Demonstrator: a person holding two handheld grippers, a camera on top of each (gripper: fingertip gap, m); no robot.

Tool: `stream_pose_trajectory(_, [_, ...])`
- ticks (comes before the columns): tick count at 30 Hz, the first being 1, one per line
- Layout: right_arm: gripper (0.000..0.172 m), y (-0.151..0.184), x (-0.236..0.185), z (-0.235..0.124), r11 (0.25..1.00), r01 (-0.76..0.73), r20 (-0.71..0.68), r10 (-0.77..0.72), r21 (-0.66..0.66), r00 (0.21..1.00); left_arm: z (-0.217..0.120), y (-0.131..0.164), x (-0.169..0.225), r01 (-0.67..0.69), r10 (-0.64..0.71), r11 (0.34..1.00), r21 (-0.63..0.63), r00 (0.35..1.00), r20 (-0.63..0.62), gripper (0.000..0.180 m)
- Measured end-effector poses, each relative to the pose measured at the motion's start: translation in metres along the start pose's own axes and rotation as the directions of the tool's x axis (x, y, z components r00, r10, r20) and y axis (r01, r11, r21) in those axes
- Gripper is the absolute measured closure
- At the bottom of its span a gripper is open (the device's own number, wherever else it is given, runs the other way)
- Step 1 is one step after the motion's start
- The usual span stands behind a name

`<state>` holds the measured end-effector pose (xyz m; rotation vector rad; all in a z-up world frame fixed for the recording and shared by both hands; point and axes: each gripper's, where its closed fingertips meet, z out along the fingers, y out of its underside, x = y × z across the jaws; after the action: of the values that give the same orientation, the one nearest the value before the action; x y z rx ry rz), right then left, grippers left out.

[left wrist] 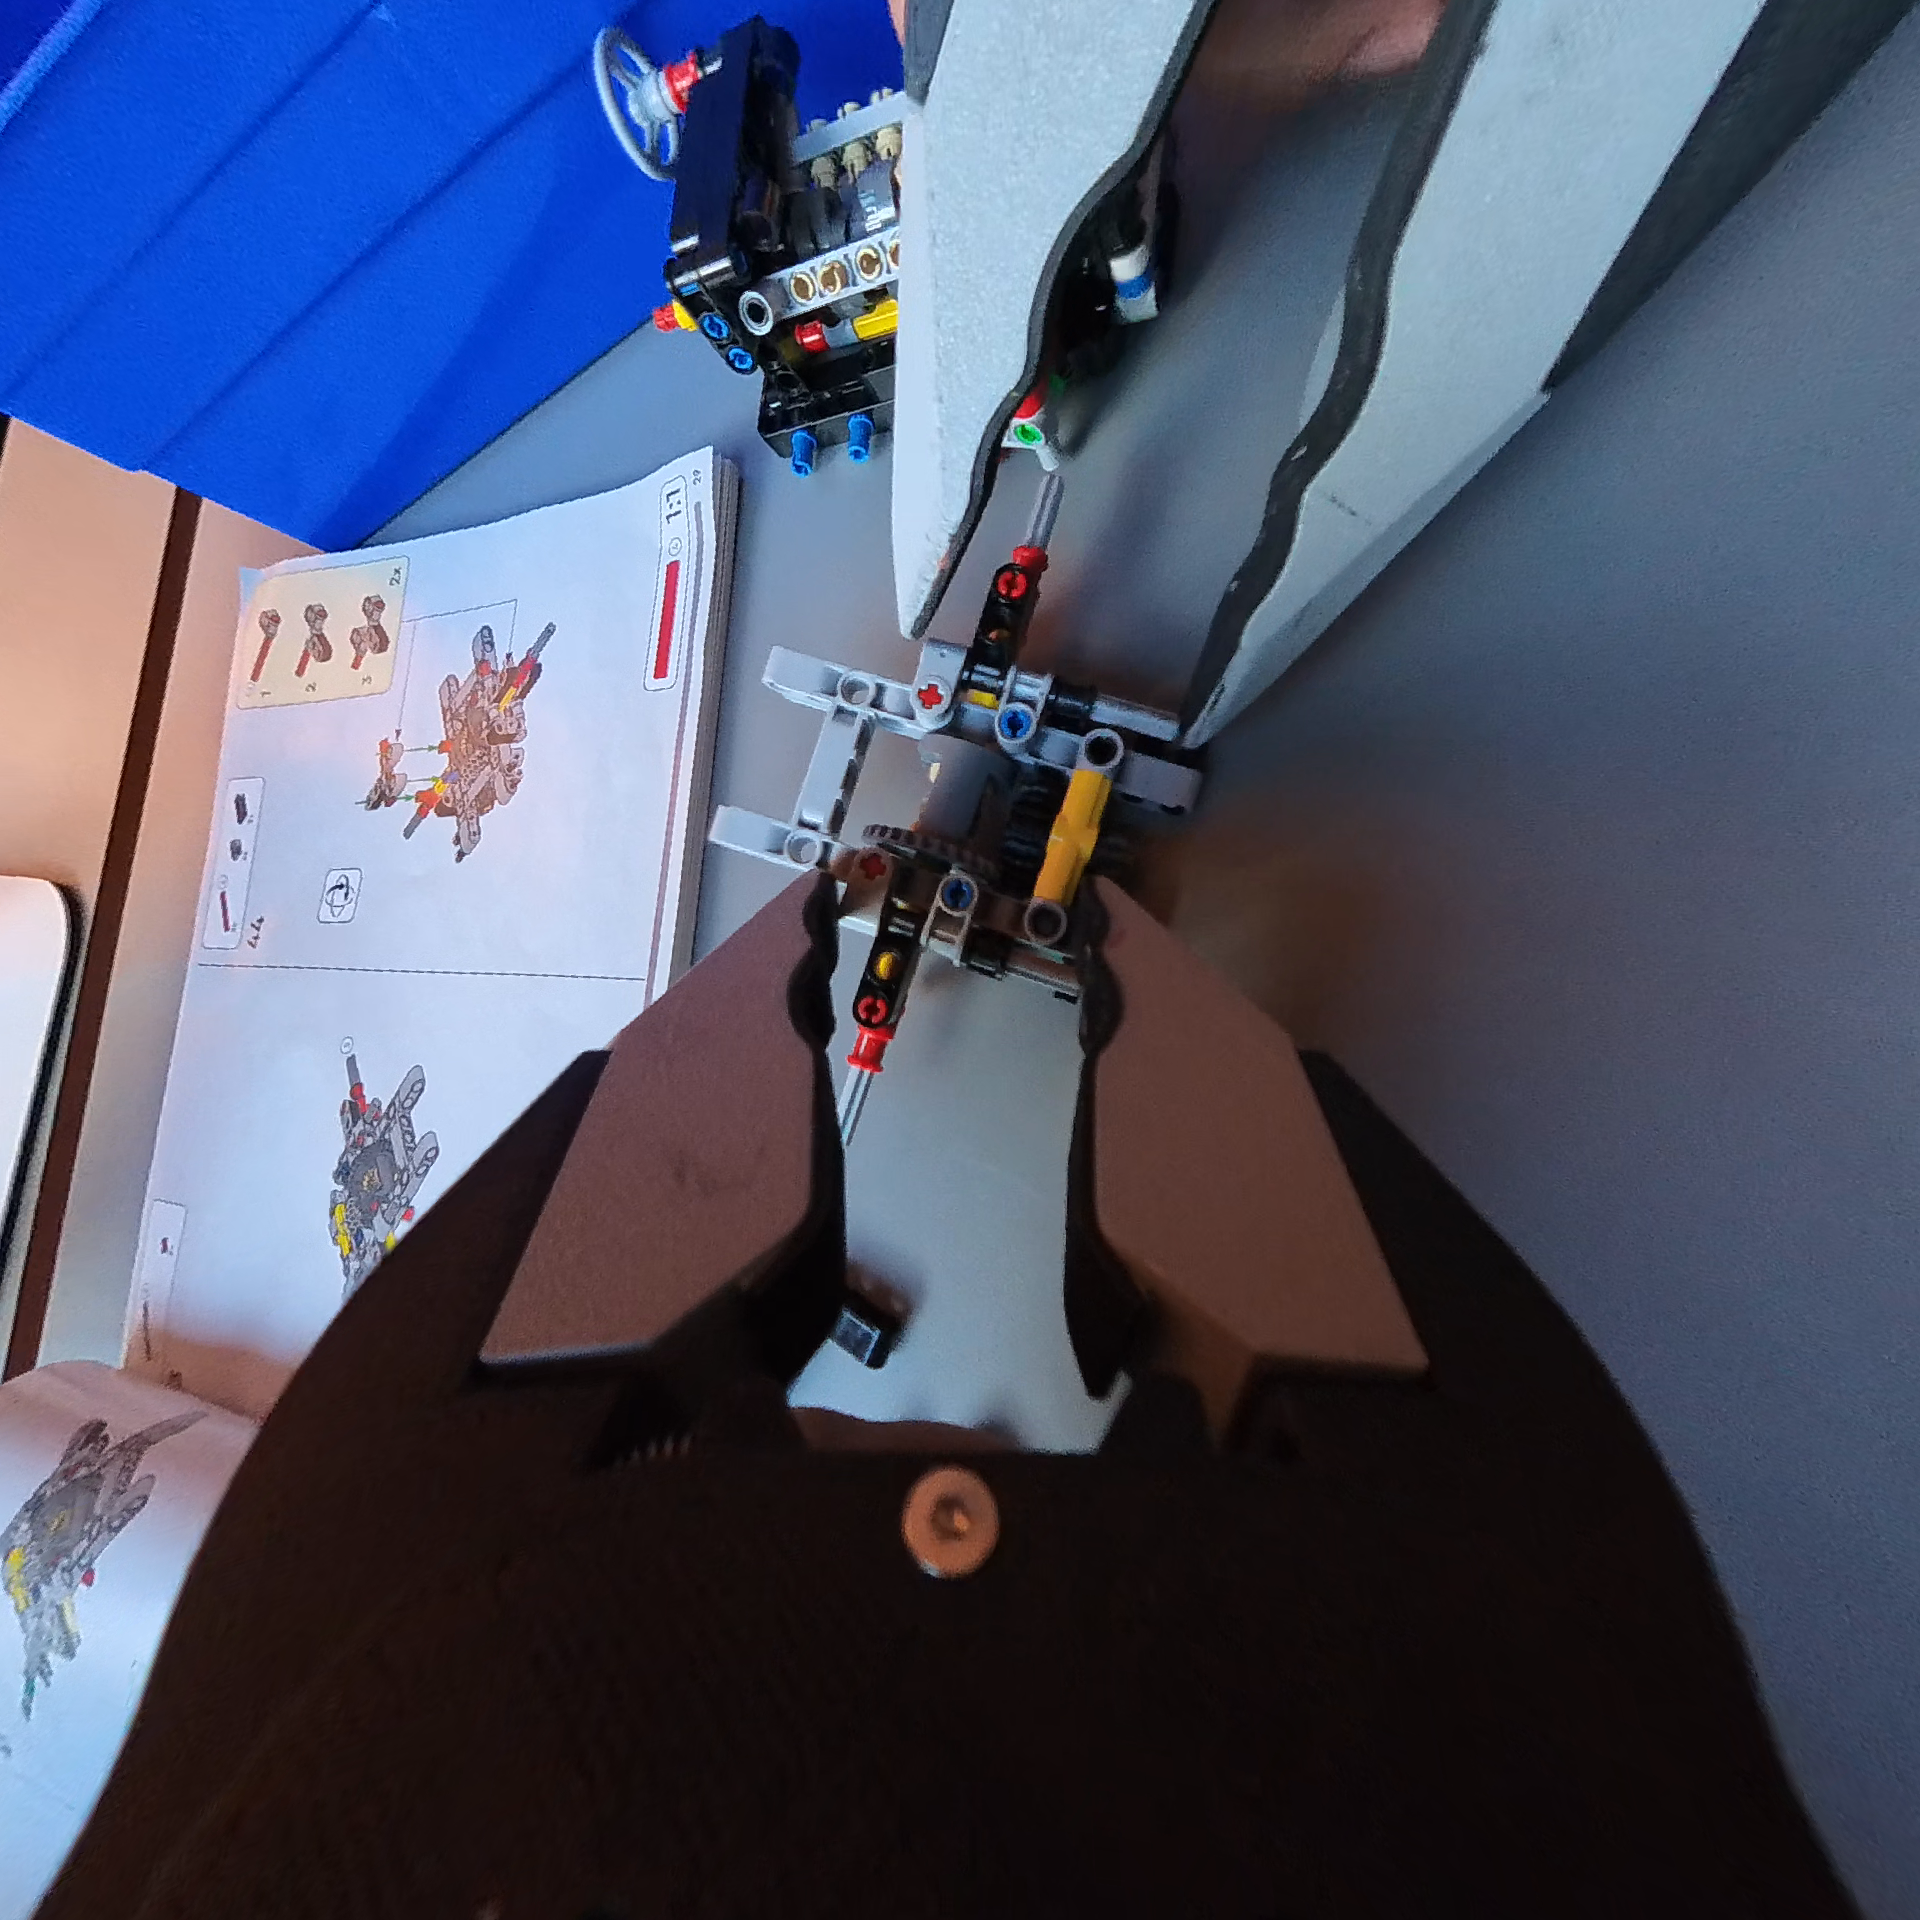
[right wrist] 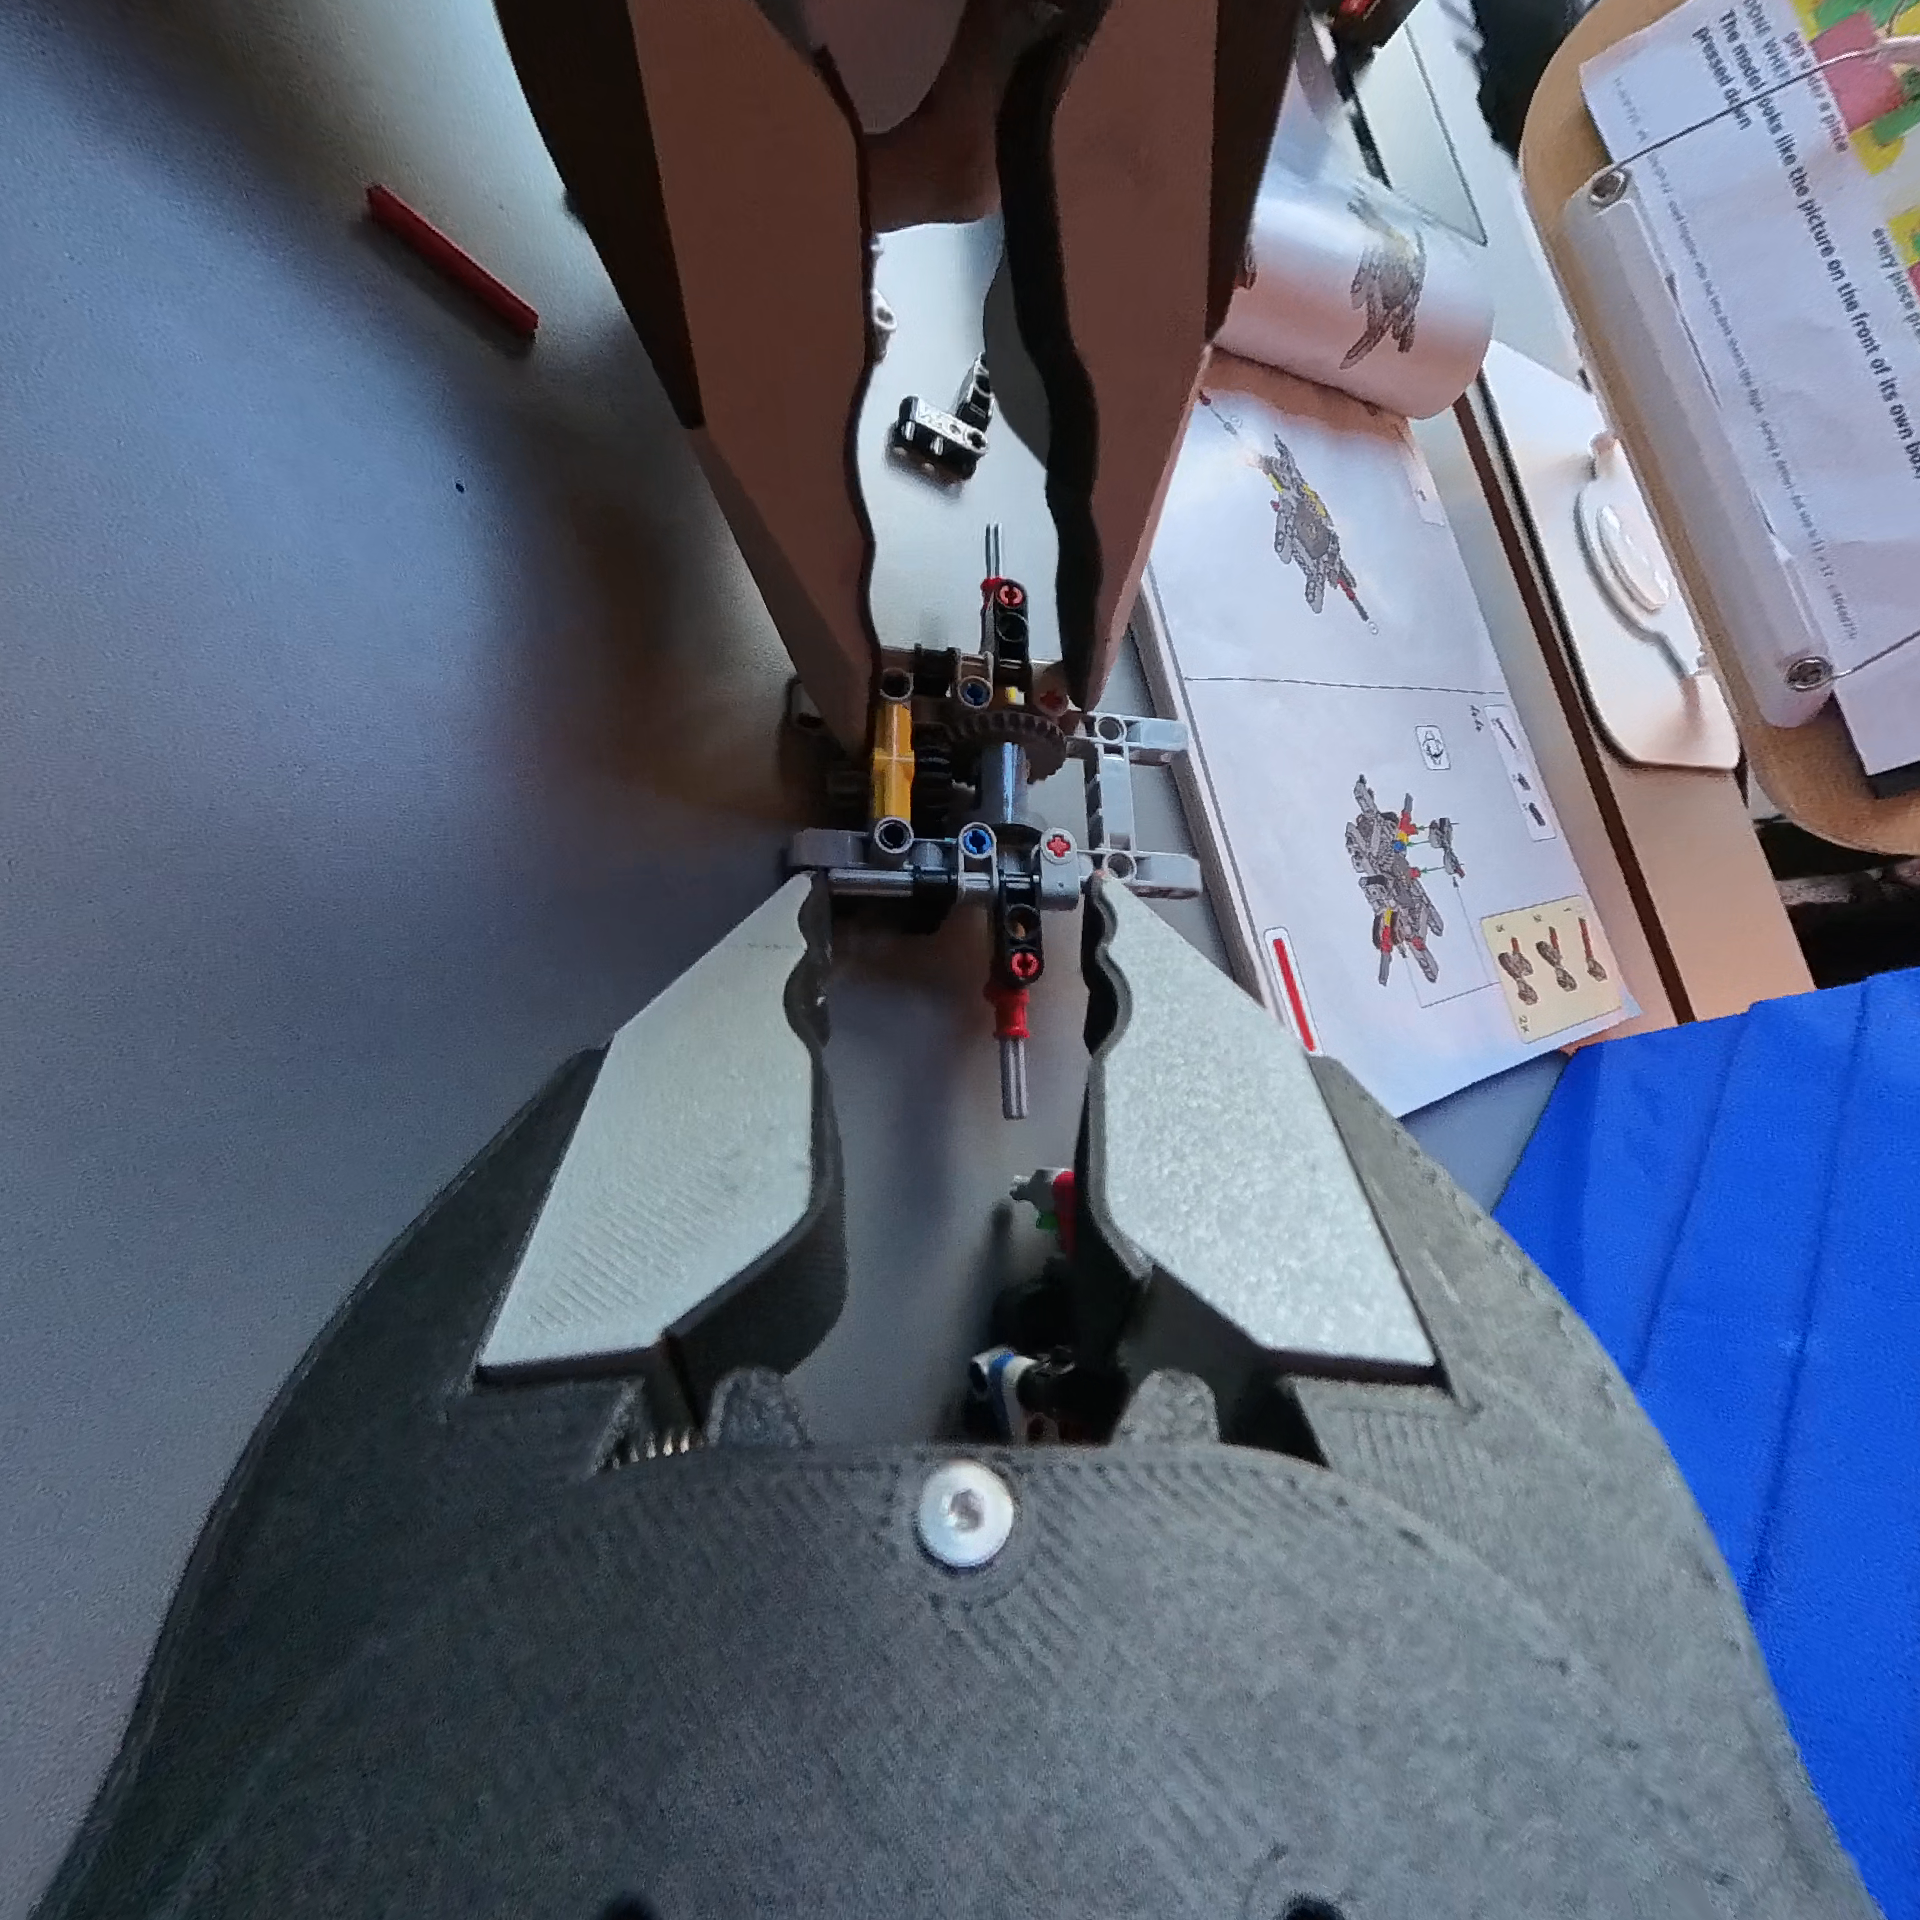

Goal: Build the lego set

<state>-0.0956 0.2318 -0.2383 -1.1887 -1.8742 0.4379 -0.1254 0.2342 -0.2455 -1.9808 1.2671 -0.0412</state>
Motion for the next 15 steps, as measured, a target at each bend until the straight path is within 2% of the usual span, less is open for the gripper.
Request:
stream_pose_trajectory(7, [0.129,-0.0040,-0.0014,0.0020,0.996,0.030,0.042,-0.027,-0.081,0.999,0.0000,-0.0001,0.0000,0.005,-0.005,1.000,0.000,1.000,0.005,0.136])
stream_pose_trajectory(12, [0.125,-0.0029,0.0018,0.0034,0.997,-0.026,0.095,0.033,-0.075,0.995,0.0004,-0.0002,-0.0006,0.047,-0.047,0.999,0.020,0.999,0.000,0.136])
stream_pose_trajectory(15, [0.123,-0.0036,0.0025,0.0039,0.998,0.015,0.114,-0.008,-0.063,0.993,0.0005,-0.0004,-0.0005,0.039,-0.039,0.999,0.026,0.999,-0.005,0.136])
